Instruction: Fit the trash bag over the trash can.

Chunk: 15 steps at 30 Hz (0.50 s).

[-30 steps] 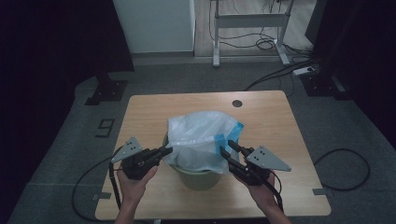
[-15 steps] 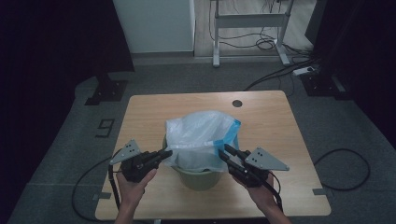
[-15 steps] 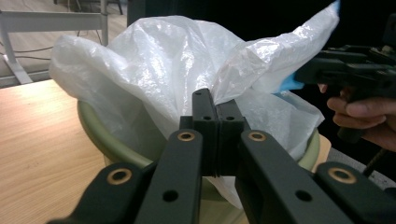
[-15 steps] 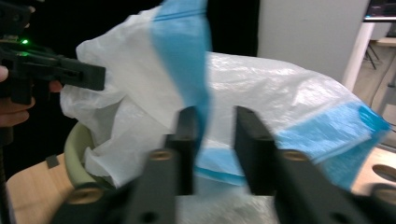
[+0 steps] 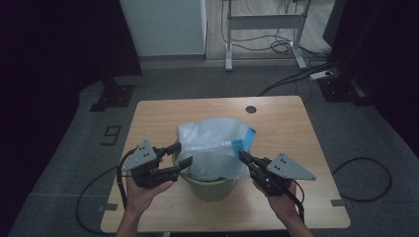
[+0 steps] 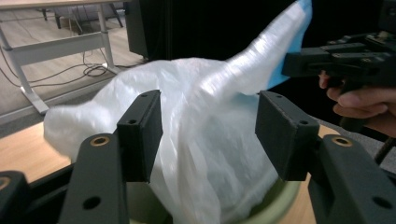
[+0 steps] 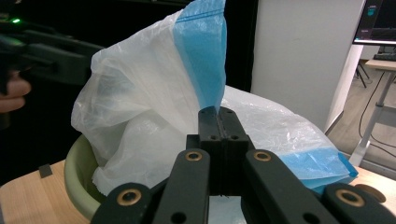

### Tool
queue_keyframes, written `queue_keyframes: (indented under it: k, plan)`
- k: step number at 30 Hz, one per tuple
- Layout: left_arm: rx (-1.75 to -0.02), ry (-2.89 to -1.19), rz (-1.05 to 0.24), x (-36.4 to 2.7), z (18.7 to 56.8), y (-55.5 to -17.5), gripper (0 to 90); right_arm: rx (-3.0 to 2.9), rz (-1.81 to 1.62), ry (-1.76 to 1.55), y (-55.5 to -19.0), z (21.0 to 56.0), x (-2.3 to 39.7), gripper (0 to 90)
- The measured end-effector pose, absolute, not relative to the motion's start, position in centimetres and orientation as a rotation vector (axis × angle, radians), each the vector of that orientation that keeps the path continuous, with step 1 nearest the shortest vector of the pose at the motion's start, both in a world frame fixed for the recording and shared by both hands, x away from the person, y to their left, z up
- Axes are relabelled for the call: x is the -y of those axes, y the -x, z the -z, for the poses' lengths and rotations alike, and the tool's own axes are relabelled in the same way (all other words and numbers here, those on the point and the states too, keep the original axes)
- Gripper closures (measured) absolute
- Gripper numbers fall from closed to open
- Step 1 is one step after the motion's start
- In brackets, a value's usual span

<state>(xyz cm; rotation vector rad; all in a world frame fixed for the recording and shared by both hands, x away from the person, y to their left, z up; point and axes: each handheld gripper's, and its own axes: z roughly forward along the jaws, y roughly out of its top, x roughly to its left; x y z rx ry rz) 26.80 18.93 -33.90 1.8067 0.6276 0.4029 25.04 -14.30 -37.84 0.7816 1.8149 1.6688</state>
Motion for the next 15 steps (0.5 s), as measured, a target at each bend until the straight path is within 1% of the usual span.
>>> queue_keyframes:
  k: [2, 3, 7, 9, 11, 15]
  plan:
    - [-0.601, -1.832, -0.392, -18.3, 33.6, -27.3, 45.6, -1.812, -1.665, -0.779, -24.9, 37.7, 14.5, 89.3]
    - [-0.579, -1.855, -0.388, -17.9, 33.5, -27.5, 49.8, -1.810, -1.663, -0.777, -24.9, 37.7, 14.6, 89.3]
    - [-0.553, -1.898, -0.356, -16.9, 33.7, -28.0, 80.4, -1.781, -1.670, -0.792, -24.8, 37.3, 15.1, 89.3]
    - [-0.562, -1.892, -0.342, -16.6, 34.0, -28.2, 87.8, -1.757, -1.678, -0.801, -24.7, 37.0, 15.3, 89.3]
    - [-0.573, -1.889, -0.322, -16.3, 34.4, -28.3, 89.5, -1.728, -1.690, -0.806, -24.6, 36.6, 15.6, 89.3]
    - [-0.576, -1.928, -0.280, -15.7, 35.5, -28.3, 89.7, -1.696, -1.706, -0.788, -24.4, 35.7, 15.5, 89.3]
